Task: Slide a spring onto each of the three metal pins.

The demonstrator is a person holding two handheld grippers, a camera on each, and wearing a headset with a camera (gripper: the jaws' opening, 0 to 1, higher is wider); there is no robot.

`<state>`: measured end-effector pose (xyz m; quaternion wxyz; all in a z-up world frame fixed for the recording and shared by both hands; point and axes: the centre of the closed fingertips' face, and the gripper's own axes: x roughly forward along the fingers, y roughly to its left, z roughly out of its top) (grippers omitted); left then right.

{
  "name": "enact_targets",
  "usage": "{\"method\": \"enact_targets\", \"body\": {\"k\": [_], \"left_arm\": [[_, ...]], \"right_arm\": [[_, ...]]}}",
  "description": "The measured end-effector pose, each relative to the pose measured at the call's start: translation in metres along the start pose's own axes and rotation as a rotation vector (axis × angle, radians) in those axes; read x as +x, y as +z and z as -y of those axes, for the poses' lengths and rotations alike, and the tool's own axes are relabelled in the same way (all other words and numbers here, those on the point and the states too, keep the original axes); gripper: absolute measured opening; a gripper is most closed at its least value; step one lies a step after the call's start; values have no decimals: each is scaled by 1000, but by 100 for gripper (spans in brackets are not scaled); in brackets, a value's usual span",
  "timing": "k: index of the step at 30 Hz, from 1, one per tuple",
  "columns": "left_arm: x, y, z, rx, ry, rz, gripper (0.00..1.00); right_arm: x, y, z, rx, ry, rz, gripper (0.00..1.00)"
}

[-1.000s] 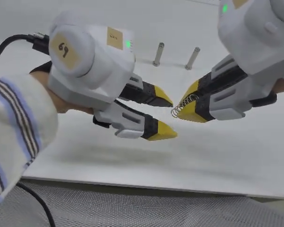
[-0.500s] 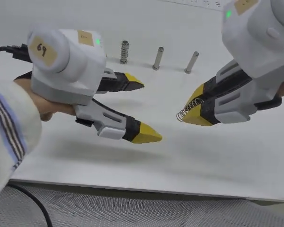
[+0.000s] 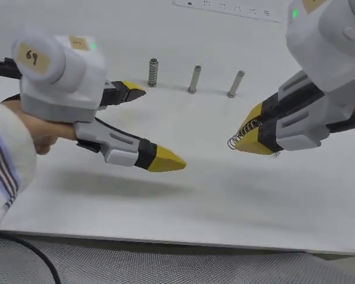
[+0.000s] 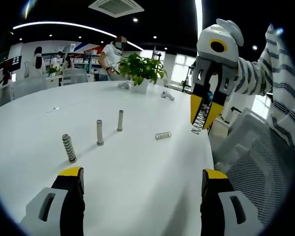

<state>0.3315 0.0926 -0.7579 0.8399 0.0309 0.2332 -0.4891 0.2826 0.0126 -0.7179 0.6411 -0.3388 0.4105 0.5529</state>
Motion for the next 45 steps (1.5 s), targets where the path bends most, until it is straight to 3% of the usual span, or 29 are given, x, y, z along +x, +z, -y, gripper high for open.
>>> {"method": "enact_targets", "body": {"k": [6, 9, 12, 19, 29, 35, 38, 45], "left_arm": [[-3, -4, -17, -35, 70, -4, 98], [-6, 5, -21, -50, 79, 35, 98], [-8, 10, -26, -42, 96, 47, 98], [-13, 4, -32, -24, 120, 15, 98], [-23, 16, -35, -28, 155, 54, 98], [-26, 22, -35, -14, 165, 55, 98], [-28, 27, -35, -37, 164, 84, 98], [-33, 27, -43, -26, 200, 78, 98]], "right_arm": [[-5, 0, 3, 1, 0, 12, 8], [-7, 1, 7, 13, -1, 21, 8], [-7, -2, 8, 61, -2, 5, 8], [-7, 0, 10, 99, 19, -10, 8], [-11, 16, 19, 98, 37, -19, 8], [-10, 19, 32, 82, 18, -45, 8], [-10, 19, 40, 82, 11, -63, 8], [-11, 27, 61, 112, -6, -65, 8]]}}
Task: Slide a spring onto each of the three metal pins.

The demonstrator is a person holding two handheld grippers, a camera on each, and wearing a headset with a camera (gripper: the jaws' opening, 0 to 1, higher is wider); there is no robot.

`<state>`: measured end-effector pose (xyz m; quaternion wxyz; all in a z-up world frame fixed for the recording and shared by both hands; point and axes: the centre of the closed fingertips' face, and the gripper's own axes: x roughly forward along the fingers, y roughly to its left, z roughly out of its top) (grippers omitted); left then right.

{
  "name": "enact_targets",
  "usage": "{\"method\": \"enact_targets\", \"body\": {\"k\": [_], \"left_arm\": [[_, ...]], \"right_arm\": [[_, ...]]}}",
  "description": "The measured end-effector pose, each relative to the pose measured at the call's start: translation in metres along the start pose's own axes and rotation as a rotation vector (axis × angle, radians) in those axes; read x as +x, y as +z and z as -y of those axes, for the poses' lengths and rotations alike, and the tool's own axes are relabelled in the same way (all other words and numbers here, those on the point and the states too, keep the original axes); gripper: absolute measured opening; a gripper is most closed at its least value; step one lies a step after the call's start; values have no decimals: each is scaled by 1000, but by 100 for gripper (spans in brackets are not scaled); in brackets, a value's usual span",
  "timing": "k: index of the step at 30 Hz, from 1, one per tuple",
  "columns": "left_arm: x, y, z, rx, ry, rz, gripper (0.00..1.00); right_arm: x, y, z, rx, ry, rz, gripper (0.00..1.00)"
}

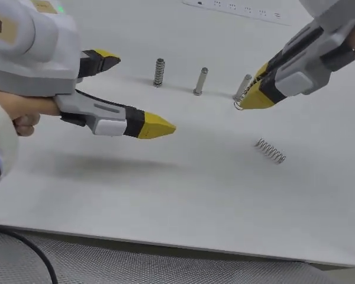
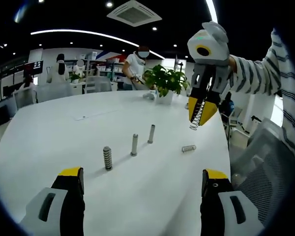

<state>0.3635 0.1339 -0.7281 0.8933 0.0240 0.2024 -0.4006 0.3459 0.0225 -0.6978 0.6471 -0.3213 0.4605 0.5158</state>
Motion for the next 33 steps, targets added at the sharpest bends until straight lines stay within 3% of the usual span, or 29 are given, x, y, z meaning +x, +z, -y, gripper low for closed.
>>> {"method": "enact_targets", "body": {"k": [8, 15, 18, 22, 26, 33], "left_arm": [[-3, -6, -2, -2, -1, -24, 98], [-3, -22, 0, 13, -14, -90, 98], [-4, -25, 1, 18, -16, -100, 98], [-5, -27, 3, 27, -17, -110, 98], [-5, -31, 6, 70, -23, -126, 98], [-8, -31, 2, 19, -3, -130, 98]], "right_arm": [[7, 13, 17, 9, -6, -7, 8], [17, 27, 31, -35, -17, -22, 8], [21, 33, 36, -46, -24, -24, 8], [27, 36, 49, -118, -69, -56, 8], [35, 36, 58, -137, -81, -73, 8], [42, 38, 69, -122, -65, -64, 8]]}}
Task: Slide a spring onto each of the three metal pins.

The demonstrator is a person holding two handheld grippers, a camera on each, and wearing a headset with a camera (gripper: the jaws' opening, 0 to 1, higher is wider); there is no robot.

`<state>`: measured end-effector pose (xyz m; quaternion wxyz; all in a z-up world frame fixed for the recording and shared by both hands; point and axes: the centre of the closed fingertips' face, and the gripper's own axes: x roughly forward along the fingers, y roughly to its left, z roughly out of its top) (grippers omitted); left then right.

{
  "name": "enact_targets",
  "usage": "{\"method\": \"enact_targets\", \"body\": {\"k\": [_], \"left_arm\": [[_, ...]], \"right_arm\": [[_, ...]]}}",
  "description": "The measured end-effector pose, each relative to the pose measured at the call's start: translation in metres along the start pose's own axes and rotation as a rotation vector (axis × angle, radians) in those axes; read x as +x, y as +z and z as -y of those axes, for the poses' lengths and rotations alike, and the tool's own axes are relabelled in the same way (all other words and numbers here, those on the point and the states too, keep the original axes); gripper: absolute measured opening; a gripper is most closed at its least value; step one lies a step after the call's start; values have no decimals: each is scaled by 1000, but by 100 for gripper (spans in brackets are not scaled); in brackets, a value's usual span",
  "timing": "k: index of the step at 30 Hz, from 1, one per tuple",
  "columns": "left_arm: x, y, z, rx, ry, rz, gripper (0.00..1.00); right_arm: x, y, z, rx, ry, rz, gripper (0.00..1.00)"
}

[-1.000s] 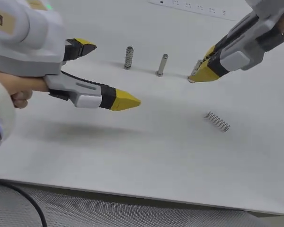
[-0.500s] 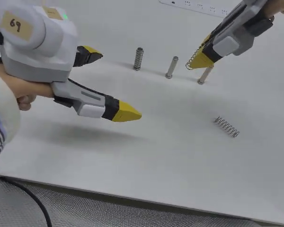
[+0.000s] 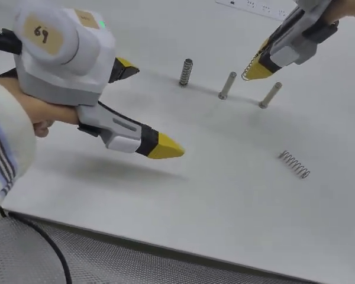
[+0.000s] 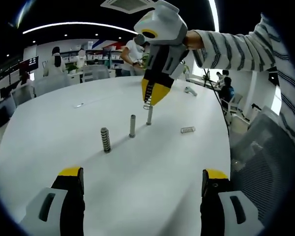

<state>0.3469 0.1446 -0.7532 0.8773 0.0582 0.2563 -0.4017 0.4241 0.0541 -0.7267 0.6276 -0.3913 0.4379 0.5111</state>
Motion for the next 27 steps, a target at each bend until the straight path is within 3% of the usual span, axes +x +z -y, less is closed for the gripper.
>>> {"method": "enact_targets", "body": {"k": [3, 10, 27], "left_arm": [[-1, 1, -3, 2, 15, 6, 98], [-4, -3, -12, 0, 38, -6, 98], [-8, -1, -10, 19, 45, -7, 98]], "right_arm": [[1, 4, 6, -37, -25, 5, 8], [9, 5, 12, -53, -18, -14, 8], [27, 5, 22, -69, 9, -57, 8]]}}
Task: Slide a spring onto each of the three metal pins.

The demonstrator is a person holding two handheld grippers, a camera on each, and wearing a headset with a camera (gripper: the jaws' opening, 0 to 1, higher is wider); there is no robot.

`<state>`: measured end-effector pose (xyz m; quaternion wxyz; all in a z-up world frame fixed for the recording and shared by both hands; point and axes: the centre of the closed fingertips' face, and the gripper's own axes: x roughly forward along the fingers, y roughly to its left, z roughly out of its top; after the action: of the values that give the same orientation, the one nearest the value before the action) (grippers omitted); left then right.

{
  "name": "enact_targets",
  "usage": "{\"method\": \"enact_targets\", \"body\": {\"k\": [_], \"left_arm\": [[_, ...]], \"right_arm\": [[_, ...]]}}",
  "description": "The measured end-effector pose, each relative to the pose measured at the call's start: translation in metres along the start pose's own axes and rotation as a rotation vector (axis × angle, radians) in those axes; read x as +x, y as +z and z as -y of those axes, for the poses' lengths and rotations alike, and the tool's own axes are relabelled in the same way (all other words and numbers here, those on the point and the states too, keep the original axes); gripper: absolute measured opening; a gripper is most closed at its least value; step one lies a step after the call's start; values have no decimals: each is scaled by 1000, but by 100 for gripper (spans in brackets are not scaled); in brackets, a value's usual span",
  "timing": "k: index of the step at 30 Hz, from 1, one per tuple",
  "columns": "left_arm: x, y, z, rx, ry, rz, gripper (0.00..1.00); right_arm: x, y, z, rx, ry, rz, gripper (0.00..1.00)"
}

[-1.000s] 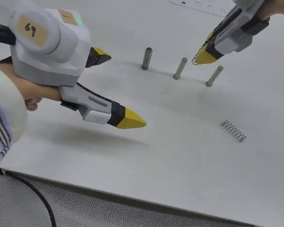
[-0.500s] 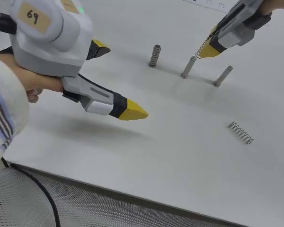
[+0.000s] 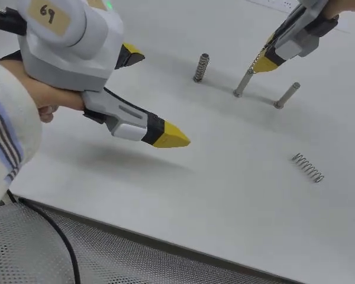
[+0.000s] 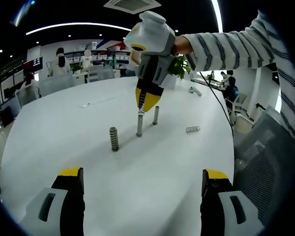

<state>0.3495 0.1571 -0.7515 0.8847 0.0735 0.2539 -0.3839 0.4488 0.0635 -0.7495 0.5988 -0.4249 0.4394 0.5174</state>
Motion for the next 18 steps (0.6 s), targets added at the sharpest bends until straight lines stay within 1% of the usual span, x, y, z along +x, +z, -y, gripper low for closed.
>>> {"method": "enact_targets", "body": {"k": [8, 14, 18], "left_arm": [[-1, -2, -2, -7, 4, -5, 98], [-1, -7, -1, -6, -4, -24, 98], [-2, -7, 2, -13, -8, -25, 98]], "right_arm": [[10, 0, -3, -6, 17, -16, 8], [22, -4, -3, -28, 26, -40, 8], [29, -5, -3, -22, 41, -48, 8]]}}
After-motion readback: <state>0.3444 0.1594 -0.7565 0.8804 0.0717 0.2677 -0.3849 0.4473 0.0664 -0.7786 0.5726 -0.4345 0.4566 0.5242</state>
